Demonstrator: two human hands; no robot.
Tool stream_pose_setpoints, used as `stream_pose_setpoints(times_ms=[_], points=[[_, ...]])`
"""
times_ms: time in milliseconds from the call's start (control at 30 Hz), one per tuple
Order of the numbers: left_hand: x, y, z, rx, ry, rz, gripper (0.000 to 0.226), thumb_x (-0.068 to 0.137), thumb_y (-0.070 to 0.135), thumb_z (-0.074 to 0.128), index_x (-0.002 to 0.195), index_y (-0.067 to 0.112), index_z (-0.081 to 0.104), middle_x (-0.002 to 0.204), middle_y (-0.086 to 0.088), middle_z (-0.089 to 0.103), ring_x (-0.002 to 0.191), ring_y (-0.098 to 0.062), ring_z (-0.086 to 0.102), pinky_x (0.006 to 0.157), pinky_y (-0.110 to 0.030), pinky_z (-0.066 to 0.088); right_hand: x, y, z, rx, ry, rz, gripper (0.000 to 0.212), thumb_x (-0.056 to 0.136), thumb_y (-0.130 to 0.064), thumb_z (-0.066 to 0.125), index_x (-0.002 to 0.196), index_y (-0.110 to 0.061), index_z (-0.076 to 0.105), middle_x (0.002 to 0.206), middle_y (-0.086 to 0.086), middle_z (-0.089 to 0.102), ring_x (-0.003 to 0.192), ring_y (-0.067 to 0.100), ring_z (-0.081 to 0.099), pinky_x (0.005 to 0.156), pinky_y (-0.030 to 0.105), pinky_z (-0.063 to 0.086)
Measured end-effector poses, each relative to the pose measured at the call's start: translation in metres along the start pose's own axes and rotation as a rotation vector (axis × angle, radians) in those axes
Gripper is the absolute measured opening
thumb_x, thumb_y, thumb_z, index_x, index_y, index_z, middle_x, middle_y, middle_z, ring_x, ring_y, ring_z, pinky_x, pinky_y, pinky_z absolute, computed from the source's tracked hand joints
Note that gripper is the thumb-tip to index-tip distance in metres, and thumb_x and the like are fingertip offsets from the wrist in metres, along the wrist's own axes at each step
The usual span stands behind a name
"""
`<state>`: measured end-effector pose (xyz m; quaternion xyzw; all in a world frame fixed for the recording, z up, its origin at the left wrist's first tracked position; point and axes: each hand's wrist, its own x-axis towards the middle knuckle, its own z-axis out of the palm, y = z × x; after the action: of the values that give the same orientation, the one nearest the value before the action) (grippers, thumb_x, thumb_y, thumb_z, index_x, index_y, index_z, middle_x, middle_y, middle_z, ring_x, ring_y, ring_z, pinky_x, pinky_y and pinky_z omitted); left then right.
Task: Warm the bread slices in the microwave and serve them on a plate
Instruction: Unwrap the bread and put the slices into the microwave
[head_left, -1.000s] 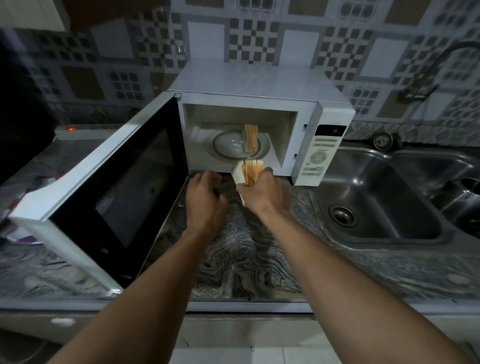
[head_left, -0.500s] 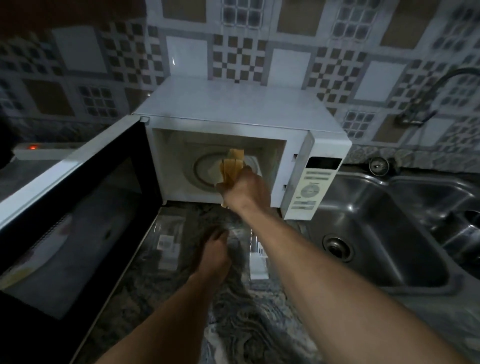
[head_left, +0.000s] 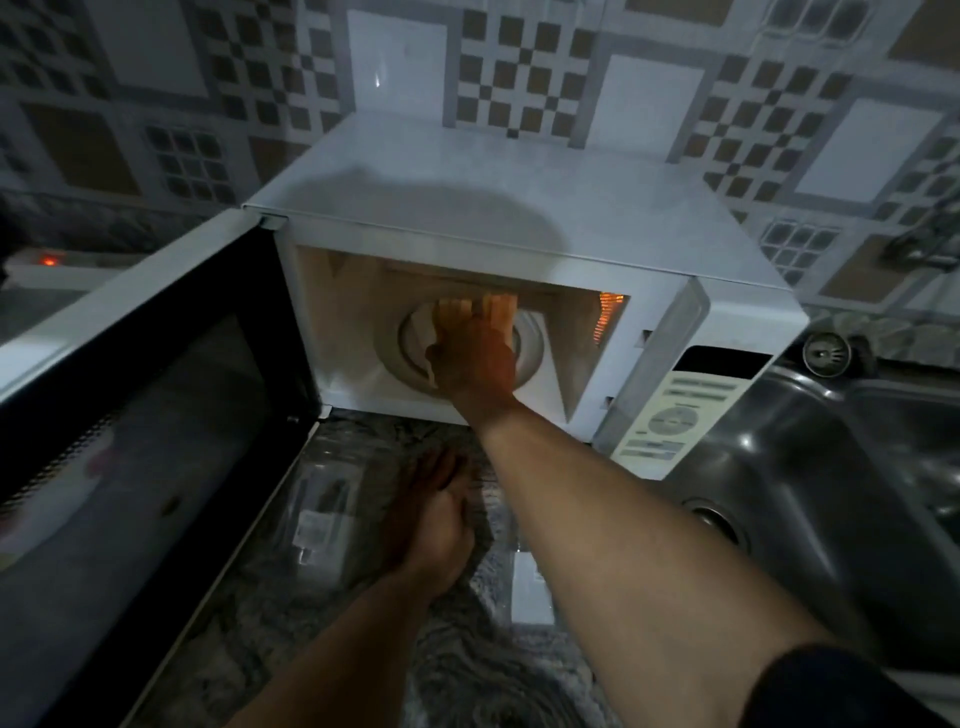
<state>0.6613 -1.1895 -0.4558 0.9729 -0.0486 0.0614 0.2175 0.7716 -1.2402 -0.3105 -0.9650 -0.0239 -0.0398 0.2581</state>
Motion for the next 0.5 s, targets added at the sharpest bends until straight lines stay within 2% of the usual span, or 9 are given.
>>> stream_pose_setpoints(times_ms=[67,100,167,200,300,400,433,500], points=[[0.002,0.002,-0.006,0.026,0.006,0.036,0.058,0.085,0.028,0.033,0.14,0.024,0.052,0.147,0.001,0.047,0.138,-0.025,0.034,0.113,-0.042,0.029,0.012,0.006,0.015,-0.129,0.092,-0.021,0.049,0.09,-0.038,0.053,0.136,-0.021,0.053,0.144,0.011,0.048,0.138,0.035,0.035,0.114,0.046,0.025],[0.001,0.003,-0.005,0.053,0.003,0.019,0.058,0.086,0.028,0.033,0.141,0.025,0.051,0.15,0.002,0.044,0.14,-0.024,0.031,0.115,-0.041,0.026,0.015,0.007,0.017,-0.119,0.08,-0.002,0.048,0.092,-0.037,0.052,0.136,-0.019,0.053,0.142,0.013,0.05,0.136,0.035,0.04,0.112,0.045,0.03],[-0.001,0.004,-0.005,0.07,-0.013,-0.015,0.057,0.09,0.026,0.038,0.146,0.028,0.044,0.156,0.006,0.036,0.145,-0.021,0.024,0.118,-0.038,0.022,0.015,0.006,0.012,-0.077,-0.005,0.021,0.038,0.096,-0.031,0.056,0.129,-0.015,0.059,0.129,0.012,0.061,0.122,0.032,0.056,0.093,0.036,0.044],[-0.001,0.003,-0.003,0.054,-0.003,-0.022,0.057,0.091,0.025,0.041,0.147,0.028,0.042,0.157,0.007,0.035,0.145,-0.02,0.024,0.118,-0.037,0.023,0.018,0.007,0.013,-0.064,-0.019,0.013,0.033,0.097,-0.03,0.058,0.126,-0.013,0.061,0.124,0.012,0.065,0.117,0.031,0.06,0.086,0.034,0.046],[0.0,0.002,-0.002,0.028,0.006,-0.037,0.059,0.088,0.024,0.04,0.147,0.028,0.042,0.154,0.008,0.038,0.142,-0.019,0.03,0.113,-0.036,0.032,0.02,0.004,0.009,-0.048,-0.031,0.011,0.03,0.098,-0.029,0.059,0.123,-0.012,0.063,0.123,0.012,0.066,0.115,0.031,0.062,0.084,0.036,0.047],[0.002,0.0,0.001,0.045,-0.003,-0.034,0.063,0.084,0.023,0.035,0.146,0.029,0.043,0.156,0.01,0.035,0.142,-0.019,0.029,0.112,-0.036,0.032,0.018,0.005,0.009,-0.092,-0.051,-0.038,0.027,0.097,-0.03,0.061,0.118,-0.013,0.065,0.118,0.01,0.067,0.111,0.029,0.063,0.078,0.034,0.044],[0.002,0.0,0.0,0.059,-0.008,-0.032,0.064,0.084,0.024,0.034,0.147,0.028,0.042,0.157,0.009,0.033,0.144,-0.02,0.027,0.114,-0.037,0.029,0.017,0.004,0.008,-0.116,-0.027,-0.043,0.027,0.095,-0.032,0.062,0.116,-0.014,0.065,0.115,0.009,0.067,0.11,0.03,0.062,0.08,0.035,0.044],[0.001,-0.001,-0.002,0.061,-0.018,-0.001,0.064,0.085,0.027,0.03,0.148,0.024,0.043,0.158,0.004,0.034,0.145,-0.023,0.027,0.118,-0.038,0.021,0.015,0.004,0.004,-0.178,0.073,-0.087,0.032,0.088,-0.039,0.068,0.112,-0.019,0.06,0.109,0.007,0.063,0.111,0.032,0.055,0.097,0.043,0.04]])
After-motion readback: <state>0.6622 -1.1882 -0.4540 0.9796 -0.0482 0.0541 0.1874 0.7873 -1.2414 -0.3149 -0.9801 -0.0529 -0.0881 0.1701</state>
